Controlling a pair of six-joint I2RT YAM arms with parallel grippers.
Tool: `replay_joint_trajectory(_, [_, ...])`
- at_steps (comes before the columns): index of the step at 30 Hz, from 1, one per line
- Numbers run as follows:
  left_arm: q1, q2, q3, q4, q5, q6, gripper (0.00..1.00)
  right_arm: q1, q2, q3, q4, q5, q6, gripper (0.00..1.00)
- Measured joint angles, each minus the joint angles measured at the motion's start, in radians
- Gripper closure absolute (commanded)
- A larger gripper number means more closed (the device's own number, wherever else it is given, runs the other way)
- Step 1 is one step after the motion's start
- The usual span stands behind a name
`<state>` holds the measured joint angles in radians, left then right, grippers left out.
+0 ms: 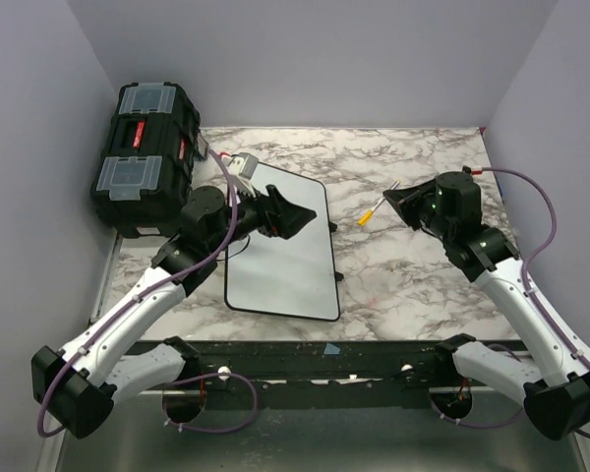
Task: Write a sentence on the whiteboard
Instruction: Pass from the right arm to the left
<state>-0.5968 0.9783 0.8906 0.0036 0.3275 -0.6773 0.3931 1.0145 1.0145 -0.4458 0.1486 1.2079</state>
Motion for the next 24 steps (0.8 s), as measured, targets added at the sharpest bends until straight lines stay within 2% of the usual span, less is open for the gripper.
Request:
replay_joint_trajectory(2, [-0.024,0.047,0.027,0.056,0.001,-0.011,0.15,0.000,-0.008,0.000,0.026,-0.012,0.012,0.99])
replay_joint_trajectory(5, [-0.047,0.092,0.047,0.121,0.006,-0.032,0.21,0.000,-0.034,-0.009,0.074,-0.023,0.031,0.99])
replay_joint_trajectory(11, [-0.076,0.160,0.050,0.259,-0.010,-0.133,0.21,0.000,-0.111,-0.055,0.188,-0.028,0.064,0.99])
replay_joint_trajectory(19, [-0.116,0.220,0.050,0.440,-0.044,-0.220,0.21,0.000,-0.117,-0.065,0.285,-0.037,0.114,0.99])
replay_joint_trajectory(22, [-0.124,0.250,0.052,0.476,-0.048,-0.240,0.28,0.000,-0.117,-0.071,0.309,-0.039,0.130,0.99])
replay_joint_trajectory(24, [-0.128,0.273,0.052,0.504,-0.051,-0.259,0.29,0.000,-0.117,-0.071,0.320,-0.039,0.137,0.99])
